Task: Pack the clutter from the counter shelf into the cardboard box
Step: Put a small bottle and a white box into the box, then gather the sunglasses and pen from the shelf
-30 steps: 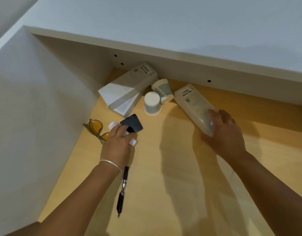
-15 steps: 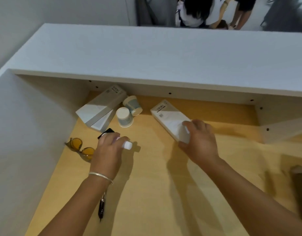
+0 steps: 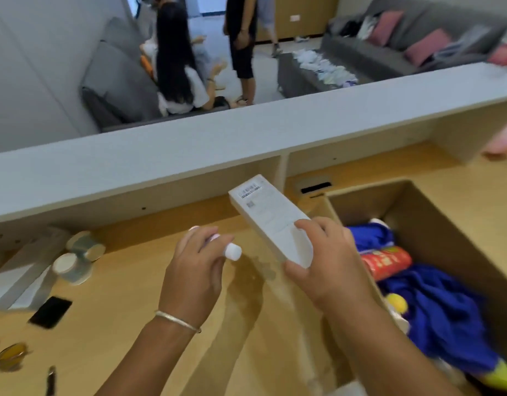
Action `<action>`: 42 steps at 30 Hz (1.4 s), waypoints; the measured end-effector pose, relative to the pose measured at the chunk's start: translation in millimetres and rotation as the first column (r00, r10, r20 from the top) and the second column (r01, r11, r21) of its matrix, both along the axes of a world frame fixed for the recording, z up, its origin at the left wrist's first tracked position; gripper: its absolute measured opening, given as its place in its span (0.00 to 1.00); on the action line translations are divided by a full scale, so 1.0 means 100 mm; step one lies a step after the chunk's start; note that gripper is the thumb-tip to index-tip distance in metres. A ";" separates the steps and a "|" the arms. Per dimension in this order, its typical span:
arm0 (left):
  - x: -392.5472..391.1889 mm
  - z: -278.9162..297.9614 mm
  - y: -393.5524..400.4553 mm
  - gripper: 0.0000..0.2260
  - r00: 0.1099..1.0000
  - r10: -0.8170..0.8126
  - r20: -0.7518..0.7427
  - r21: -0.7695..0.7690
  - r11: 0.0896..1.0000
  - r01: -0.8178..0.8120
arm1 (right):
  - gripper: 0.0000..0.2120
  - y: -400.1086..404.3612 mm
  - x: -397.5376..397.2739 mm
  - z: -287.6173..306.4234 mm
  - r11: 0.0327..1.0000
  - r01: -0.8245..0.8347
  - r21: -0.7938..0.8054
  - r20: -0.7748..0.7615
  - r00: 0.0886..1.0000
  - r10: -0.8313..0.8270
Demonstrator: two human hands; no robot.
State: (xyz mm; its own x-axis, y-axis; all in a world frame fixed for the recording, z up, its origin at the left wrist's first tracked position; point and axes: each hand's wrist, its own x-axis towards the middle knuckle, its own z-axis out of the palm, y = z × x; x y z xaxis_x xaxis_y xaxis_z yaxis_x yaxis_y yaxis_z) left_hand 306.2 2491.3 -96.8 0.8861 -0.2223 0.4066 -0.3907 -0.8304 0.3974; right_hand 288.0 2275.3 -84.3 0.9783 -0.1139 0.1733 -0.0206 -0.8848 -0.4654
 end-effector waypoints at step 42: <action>-1.42 -0.90 1.85 0.33 0.723 0.592 -0.355 0.249 0.806 -0.538 | 0.35 1.95 -0.23 -0.73 0.848 -0.530 0.023 -0.271 0.813 0.516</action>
State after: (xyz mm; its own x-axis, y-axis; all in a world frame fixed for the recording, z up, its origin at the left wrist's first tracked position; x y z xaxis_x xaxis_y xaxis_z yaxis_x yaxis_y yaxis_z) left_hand 163.9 2676.7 -187.1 0.9367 0.3501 -0.0034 0.3360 -0.8962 0.2896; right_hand 265.1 2470.0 -157.2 0.8974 0.4295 -0.1013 0.3396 -0.8187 -0.4630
